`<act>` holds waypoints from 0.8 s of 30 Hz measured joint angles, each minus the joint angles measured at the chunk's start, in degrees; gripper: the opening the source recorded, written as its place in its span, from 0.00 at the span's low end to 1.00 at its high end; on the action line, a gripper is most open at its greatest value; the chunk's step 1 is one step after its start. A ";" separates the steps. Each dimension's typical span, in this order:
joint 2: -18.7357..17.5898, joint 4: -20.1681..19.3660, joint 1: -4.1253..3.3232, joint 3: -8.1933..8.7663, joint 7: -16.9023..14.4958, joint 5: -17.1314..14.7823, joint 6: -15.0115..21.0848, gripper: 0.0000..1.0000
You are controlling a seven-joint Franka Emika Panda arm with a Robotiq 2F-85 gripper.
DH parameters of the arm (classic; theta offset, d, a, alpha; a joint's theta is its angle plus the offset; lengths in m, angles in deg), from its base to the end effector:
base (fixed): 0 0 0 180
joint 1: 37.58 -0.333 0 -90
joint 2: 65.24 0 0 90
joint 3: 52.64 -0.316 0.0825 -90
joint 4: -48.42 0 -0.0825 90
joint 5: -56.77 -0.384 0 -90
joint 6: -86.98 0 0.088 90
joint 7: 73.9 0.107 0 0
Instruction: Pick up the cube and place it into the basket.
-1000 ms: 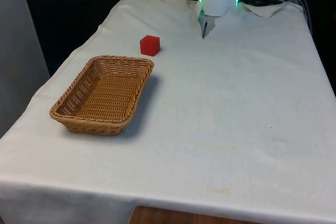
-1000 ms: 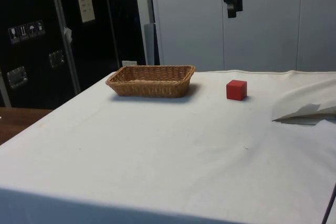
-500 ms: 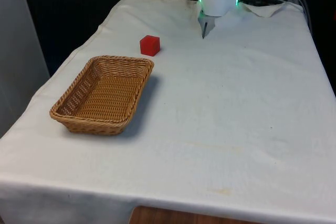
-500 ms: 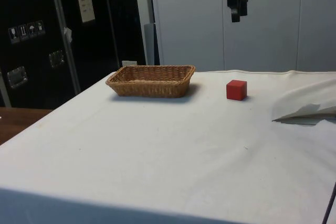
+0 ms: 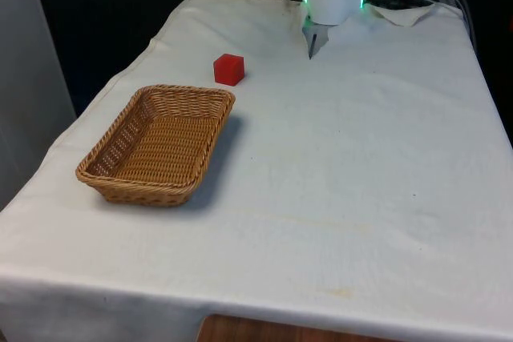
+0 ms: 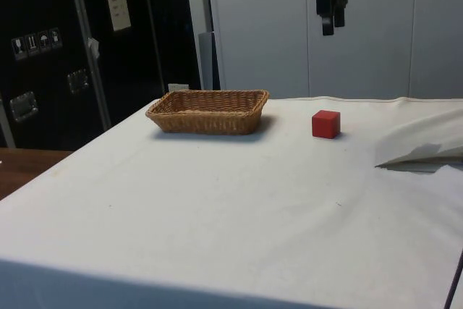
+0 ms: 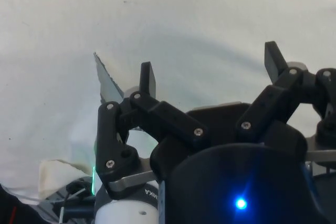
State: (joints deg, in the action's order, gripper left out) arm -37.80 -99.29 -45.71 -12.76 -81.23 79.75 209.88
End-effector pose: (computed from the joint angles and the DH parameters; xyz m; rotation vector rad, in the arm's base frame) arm 0.3390 -0.2203 0.3820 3.1091 -0.2133 -0.0428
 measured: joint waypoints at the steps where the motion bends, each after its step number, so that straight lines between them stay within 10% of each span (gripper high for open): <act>1: 0.00 -0.11 0.00 0.00 0.00 0.00 0.17 1.00; 24: -4.18 -2.86 -0.40 -0.11 0.00 0.06 6.82 1.00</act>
State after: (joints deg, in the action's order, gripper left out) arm -41.98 -102.15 -46.11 -12.88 -81.23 79.81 216.70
